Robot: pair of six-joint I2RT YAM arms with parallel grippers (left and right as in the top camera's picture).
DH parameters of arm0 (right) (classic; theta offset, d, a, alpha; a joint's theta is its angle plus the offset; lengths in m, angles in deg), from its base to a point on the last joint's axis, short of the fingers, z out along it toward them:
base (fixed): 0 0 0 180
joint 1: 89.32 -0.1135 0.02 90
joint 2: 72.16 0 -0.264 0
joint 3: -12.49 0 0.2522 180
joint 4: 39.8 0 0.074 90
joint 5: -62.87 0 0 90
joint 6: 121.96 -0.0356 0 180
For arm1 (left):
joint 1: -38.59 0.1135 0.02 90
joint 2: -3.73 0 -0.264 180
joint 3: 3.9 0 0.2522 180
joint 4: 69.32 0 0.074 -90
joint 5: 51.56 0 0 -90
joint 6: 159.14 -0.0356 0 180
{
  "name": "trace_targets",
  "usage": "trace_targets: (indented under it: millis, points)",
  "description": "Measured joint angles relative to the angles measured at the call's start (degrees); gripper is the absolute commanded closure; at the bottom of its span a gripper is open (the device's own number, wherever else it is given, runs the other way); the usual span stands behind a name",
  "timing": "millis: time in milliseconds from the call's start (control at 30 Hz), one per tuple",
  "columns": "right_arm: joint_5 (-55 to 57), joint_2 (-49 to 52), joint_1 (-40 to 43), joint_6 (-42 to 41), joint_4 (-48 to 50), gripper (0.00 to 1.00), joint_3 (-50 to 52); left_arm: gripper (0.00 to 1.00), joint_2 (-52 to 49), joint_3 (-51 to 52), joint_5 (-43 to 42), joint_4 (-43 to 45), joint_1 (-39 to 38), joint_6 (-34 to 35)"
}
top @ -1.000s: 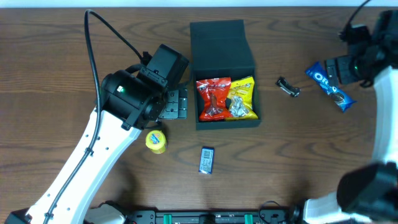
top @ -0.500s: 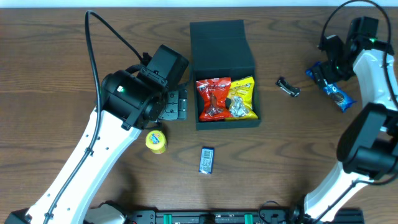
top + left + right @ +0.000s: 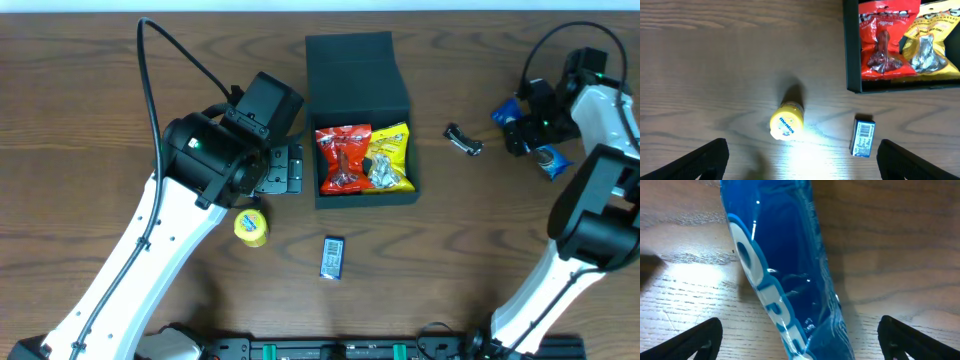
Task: Pack container
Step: 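Move the right gripper to the blue Oreo pack, then lower the right gripper and grasp the Oreo pack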
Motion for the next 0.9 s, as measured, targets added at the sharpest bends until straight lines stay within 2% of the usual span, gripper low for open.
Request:
trace_targets:
  millis: [700,900]
  points:
    - [-2.34,0.02,0.39,-2.23,-0.33,0.01,0.0,0.05,0.04,0.0,-0.44,1.14,0.0,0.0]
    - [-2.27,0.02,0.39,-3.58,-0.39,0.06,0.0,0.05,0.04,-0.02,-1.03,1.14,0.0,0.0]
